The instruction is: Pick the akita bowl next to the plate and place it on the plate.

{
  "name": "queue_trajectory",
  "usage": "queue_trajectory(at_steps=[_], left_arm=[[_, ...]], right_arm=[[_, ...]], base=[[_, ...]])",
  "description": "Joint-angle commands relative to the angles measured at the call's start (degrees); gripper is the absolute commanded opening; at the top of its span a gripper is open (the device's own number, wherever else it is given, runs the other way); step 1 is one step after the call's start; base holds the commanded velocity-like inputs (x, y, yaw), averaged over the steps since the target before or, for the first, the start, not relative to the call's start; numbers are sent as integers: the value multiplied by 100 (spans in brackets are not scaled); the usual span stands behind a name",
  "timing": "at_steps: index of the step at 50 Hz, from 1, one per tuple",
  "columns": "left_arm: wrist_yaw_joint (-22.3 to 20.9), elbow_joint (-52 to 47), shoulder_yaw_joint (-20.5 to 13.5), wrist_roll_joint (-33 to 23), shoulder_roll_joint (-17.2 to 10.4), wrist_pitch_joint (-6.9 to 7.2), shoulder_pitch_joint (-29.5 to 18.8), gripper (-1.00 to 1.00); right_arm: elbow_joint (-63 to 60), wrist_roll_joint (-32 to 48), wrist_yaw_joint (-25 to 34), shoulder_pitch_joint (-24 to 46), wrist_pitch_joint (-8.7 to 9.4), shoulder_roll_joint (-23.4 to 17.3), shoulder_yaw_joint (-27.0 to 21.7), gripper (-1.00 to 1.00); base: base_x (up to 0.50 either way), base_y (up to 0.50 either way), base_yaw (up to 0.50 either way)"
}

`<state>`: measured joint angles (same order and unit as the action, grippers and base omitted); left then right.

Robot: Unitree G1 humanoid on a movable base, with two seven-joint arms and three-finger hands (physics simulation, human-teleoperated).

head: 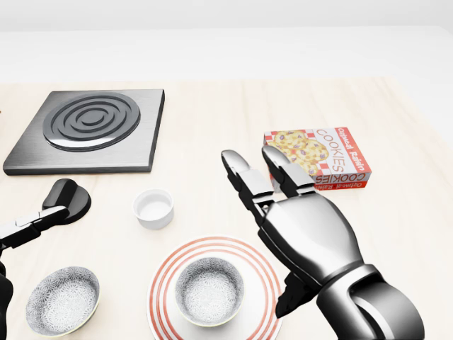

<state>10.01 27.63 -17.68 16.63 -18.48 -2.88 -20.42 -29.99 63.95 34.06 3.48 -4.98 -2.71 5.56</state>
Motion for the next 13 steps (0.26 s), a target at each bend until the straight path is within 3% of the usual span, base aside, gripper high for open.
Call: queue_trajectory(at_steps=[1,6,9,13], left_arm=[[-12,24,-2,1,2,-36,15,100],[-23,100,-2,-1,-1,-79,-12,100],[20,-64,7,11,4,46,26,100],[-25,102,-5,3,-6,-61,-20,100]], right_arm=[[-300,-41,199,57,14,-12,-91,100],[-341,-48,224,77,37,-11,-112,100],[-456,-62,321,95,82,-6,-126,100],[-564,-67,405,129,131,-6,-147,100]], base=[[0,0,0],[0,0,0],[0,0,0],[0,0,0]])
